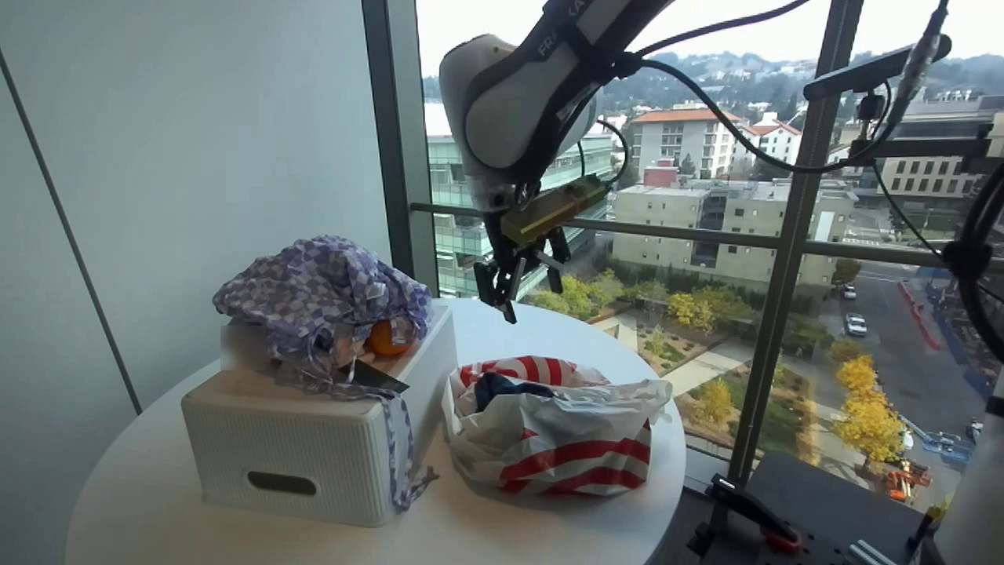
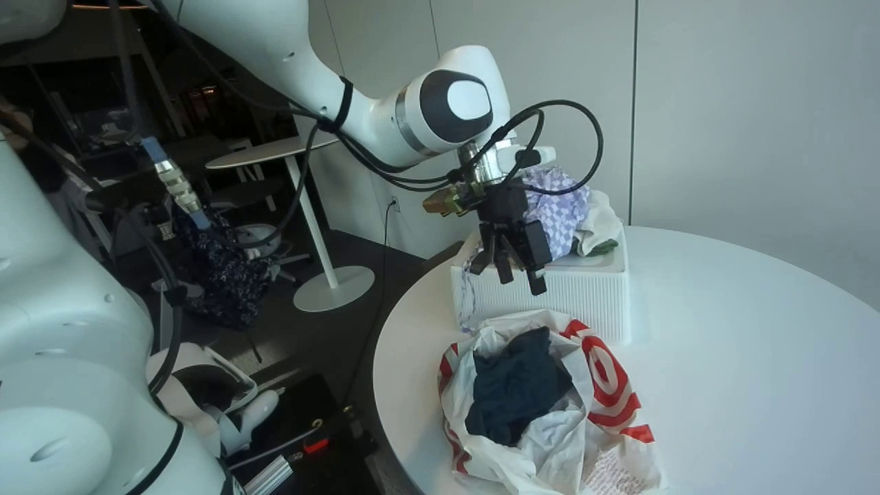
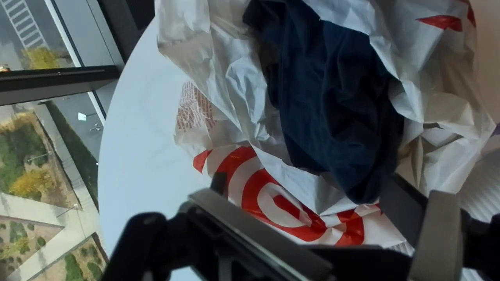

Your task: Take the clothing off of the carrier bag

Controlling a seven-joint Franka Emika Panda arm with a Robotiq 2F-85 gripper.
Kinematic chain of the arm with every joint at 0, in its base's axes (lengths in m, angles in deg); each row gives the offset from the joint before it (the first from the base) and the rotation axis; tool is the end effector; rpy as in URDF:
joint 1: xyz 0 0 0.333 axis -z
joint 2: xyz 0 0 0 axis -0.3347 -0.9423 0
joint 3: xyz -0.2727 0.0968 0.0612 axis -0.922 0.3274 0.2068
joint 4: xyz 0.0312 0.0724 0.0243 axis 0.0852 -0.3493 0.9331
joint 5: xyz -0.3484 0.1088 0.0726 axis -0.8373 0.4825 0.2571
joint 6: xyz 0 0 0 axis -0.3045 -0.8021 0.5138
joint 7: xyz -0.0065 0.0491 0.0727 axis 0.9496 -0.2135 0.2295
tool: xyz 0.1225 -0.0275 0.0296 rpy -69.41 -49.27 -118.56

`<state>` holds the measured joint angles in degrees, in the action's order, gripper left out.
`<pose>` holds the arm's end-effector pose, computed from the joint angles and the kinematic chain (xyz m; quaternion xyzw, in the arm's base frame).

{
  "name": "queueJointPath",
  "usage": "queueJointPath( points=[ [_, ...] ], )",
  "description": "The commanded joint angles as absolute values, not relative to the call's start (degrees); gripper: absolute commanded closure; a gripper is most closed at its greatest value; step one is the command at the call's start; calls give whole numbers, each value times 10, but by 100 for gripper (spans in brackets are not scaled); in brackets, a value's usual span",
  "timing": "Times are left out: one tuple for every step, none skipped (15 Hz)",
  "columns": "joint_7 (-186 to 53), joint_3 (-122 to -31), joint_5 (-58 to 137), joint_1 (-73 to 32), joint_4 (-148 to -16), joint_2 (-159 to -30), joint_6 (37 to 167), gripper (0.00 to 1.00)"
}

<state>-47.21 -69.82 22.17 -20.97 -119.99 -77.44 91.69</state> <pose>0.4888 0.0151 0.3263 0.9870 -0.0589 -0.0099 0.1494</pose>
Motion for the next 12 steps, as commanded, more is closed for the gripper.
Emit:
queueJointPath(
  points=[
    [-513, -702, 298, -211, -1224, -818, 963, 0],
    [-509, -704, 301, -210, -1225, -836, 981, 0],
    [-505, -706, 306, -210, -1223, -857, 1006, 0],
    [-495, -710, 299, -211, -1220, -873, 1028, 0],
    [-489, -714, 297, -212, -1211, -893, 1046, 0],
    [-486, -720, 290, -214, -1206, -906, 1062, 0],
    [-487, -725, 288, -216, -1200, -921, 1075, 0],
    [-488, -730, 289, -217, -1193, -937, 1086, 0],
    [-483, -737, 284, -220, -1185, -951, 1089, 0],
    [-491, -739, 294, -220, -1178, -963, 1091, 0],
    [-497, -742, 300, -220, -1170, -975, 1090, 0],
    [-501, -741, 306, -221, -1161, -988, 1083, 0]
  ],
)
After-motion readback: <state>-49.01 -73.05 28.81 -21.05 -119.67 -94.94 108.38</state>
